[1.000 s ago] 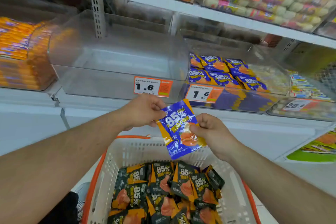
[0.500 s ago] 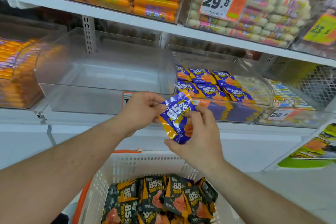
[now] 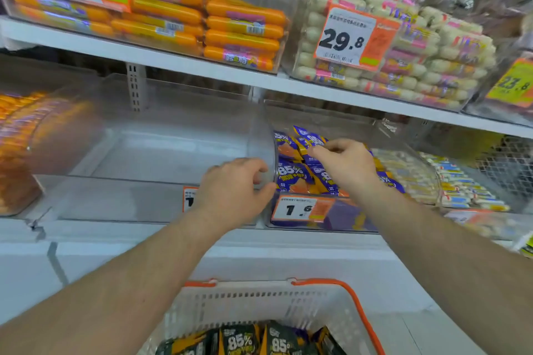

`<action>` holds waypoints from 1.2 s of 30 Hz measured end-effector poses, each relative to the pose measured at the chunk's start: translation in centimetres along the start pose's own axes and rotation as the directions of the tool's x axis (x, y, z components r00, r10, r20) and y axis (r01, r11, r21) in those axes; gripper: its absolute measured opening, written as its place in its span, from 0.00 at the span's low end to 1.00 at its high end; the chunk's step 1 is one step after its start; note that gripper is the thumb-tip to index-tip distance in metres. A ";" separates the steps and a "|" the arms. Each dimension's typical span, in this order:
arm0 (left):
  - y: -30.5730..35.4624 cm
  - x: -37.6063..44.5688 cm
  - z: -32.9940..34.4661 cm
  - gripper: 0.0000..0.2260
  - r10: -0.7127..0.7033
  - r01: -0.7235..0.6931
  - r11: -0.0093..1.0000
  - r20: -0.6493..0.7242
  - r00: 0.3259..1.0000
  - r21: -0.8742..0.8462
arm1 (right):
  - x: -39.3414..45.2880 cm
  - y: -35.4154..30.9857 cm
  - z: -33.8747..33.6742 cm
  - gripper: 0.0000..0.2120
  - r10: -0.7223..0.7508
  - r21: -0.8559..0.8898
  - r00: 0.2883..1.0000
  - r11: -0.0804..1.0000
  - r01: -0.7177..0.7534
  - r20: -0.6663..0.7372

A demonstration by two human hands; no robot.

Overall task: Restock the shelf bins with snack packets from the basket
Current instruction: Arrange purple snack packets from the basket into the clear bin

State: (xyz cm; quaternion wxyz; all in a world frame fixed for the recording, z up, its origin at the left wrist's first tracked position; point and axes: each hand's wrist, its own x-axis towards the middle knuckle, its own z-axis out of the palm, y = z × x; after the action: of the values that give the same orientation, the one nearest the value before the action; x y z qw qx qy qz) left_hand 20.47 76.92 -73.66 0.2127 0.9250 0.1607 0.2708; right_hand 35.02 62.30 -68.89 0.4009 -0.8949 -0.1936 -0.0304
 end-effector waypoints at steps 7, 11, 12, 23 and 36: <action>0.5 0.1 1.7 0.20 -0.022 0.036 0.963 -0.057 0.998 0.267 | 7.6 -2.1 5.8 0.18 0.026 -0.199 0.996 0.980 -0.009 0.081; 0.3 0.1 1.8 0.21 0.021 0.002 0.959 -0.078 0.997 0.283 | 10.1 -2.1 8.7 0.24 0.012 -0.298 0.991 0.954 0.029 0.135; 0.2 0.1 1.8 0.21 0.030 -0.005 0.961 -0.088 0.996 0.277 | 10.6 -1.9 9.3 0.26 0.000 -0.308 0.986 0.950 0.052 0.165; 0.2 0.2 2.1 0.19 0.029 0.002 0.966 -0.116 0.993 0.257 | 10.8 0.2 11.2 0.20 -0.068 -0.511 0.956 0.833 0.212 0.286; 0.7 0.2 1.4 0.18 -0.010 0.016 0.981 -0.028 1.000 0.195 | 9.4 -0.8 10.2 0.21 -0.050 -0.540 0.978 0.827 0.155 0.204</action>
State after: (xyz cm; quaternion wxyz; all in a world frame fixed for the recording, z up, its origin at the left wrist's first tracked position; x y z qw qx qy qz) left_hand 21.54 75.98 -74.31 0.1204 0.9366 0.1954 0.2646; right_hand 42.36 73.27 -73.31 0.1038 -0.9596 -0.2602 -0.0250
